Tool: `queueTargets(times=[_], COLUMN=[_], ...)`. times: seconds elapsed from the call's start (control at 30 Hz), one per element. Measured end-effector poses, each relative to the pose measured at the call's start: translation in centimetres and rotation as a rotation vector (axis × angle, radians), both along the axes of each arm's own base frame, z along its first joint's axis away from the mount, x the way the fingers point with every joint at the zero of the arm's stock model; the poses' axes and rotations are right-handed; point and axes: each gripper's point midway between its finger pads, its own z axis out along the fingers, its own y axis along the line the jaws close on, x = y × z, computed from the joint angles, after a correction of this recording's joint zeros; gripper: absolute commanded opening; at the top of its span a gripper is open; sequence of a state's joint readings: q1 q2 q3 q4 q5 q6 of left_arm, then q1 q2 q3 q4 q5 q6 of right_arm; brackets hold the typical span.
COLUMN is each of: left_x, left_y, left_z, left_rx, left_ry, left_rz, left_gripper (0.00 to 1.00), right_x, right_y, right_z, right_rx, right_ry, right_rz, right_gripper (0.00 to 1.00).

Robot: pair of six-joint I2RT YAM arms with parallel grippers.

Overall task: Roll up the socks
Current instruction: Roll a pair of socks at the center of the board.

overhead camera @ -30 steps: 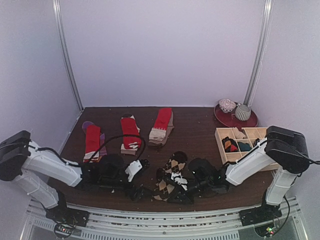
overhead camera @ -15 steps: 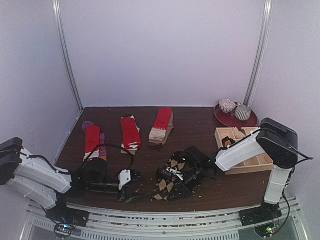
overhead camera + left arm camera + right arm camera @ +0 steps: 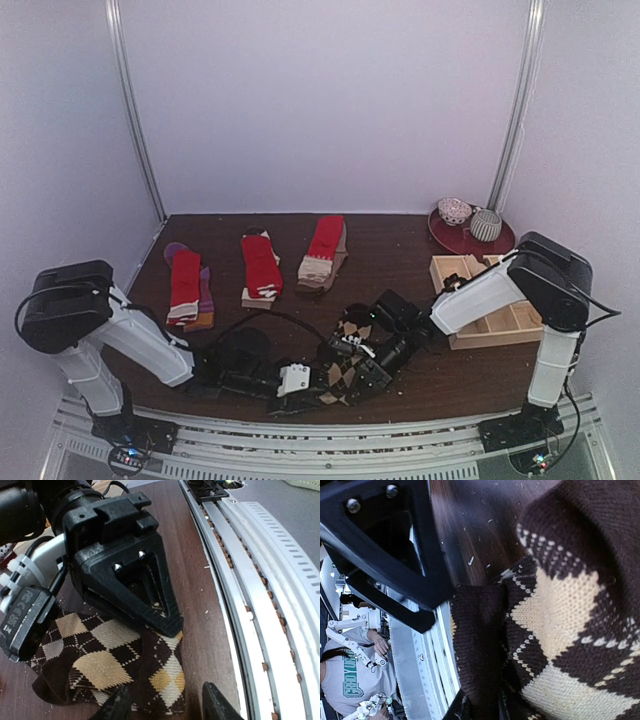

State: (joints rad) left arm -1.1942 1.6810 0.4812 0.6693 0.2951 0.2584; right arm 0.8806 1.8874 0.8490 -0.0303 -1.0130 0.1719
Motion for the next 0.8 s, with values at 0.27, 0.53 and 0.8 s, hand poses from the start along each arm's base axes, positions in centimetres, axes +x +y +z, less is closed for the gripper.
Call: queueTargets(times=[0.27,0.53,0.8], left_x=[1.2,1.5,1.1], left_y=[-1.3,-2.4,-2.6], left_z=[-2.8,-2.8,-2.8], left_rx=[0.086,0.092,0.104], left_ry=[-0.009,0.001,0.151], left_rz=[0.047,0.055,0.114], left_gripper=[0.33,0.0,0.0], right_x=[-0.2,-0.4,0.5], right_y=[-0.2,-0.6,-1.5], right_z=[0.0,0.0,1.9], right_rx=[-0.007,-0.02,0.019], right_ry=[0.02,0.045,-0.118], right_rz=[0.003,0.002,-0.088], right_gripper=[0.17,0.22,0.34])
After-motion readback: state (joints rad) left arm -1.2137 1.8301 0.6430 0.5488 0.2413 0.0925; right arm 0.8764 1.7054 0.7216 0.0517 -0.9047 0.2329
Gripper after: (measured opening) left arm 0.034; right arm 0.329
